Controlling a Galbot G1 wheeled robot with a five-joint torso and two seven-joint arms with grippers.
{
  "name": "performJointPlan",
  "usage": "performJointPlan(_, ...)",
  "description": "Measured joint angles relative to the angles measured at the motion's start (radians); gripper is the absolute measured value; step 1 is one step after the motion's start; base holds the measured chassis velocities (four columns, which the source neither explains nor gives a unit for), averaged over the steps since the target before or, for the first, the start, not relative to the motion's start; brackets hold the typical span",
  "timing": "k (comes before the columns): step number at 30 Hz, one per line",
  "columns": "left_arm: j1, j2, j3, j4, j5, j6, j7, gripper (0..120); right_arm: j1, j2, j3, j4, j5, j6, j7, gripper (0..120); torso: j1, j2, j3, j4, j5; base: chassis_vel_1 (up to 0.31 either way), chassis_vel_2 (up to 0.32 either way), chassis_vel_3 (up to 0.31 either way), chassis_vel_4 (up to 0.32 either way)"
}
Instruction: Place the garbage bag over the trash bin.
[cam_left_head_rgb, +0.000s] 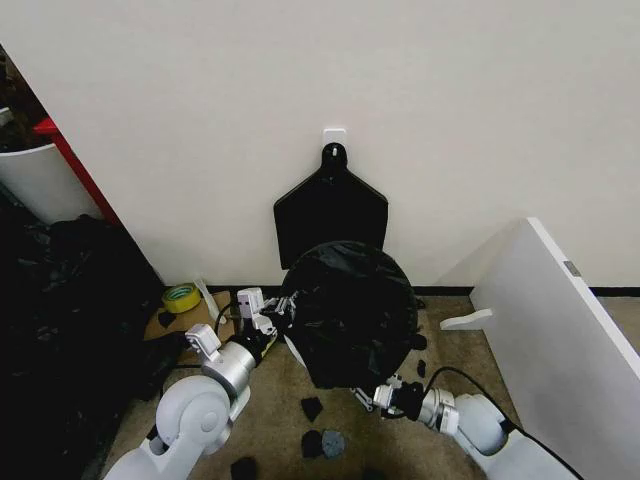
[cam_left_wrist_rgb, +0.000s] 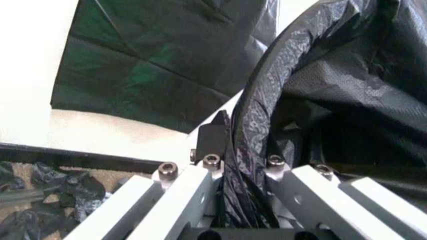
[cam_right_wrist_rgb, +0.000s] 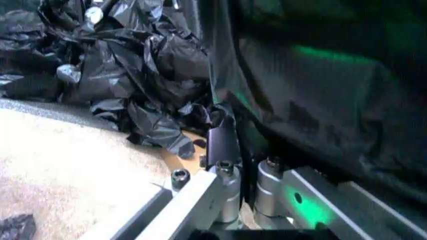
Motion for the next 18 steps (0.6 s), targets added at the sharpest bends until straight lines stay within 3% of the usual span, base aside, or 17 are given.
performJointPlan(2,0.001,-0.004,0.002,0.0,-0.001,-0.001,0.0,1,0.0,0.005,0.0,0.0,-0.022,-0.001,0.017,0,0.0,0.0,0.0,0.0,0.0,0.0,0.0,0.0,0.0)
performJointPlan(8,0.005,-0.006,0.003,-0.021,-0.014,0.015,-0.005,1,0.02,0.036,0.041,-0.07,-0.316,-0.027,0.227,0,0.0,0.0,0.0,0.0,0.0001,0.0,0.0,0.0,0.0)
performJointPlan(18,-0.001,0.012,-0.015,-0.035,-0.02,0.031,-0.01,1,0.054,0.025,0.107,-0.141,-0.505,-0.048,0.346,0,0.0,0.0,0.0,0.0,0.0001,0.0,0.0,0.0,0.0)
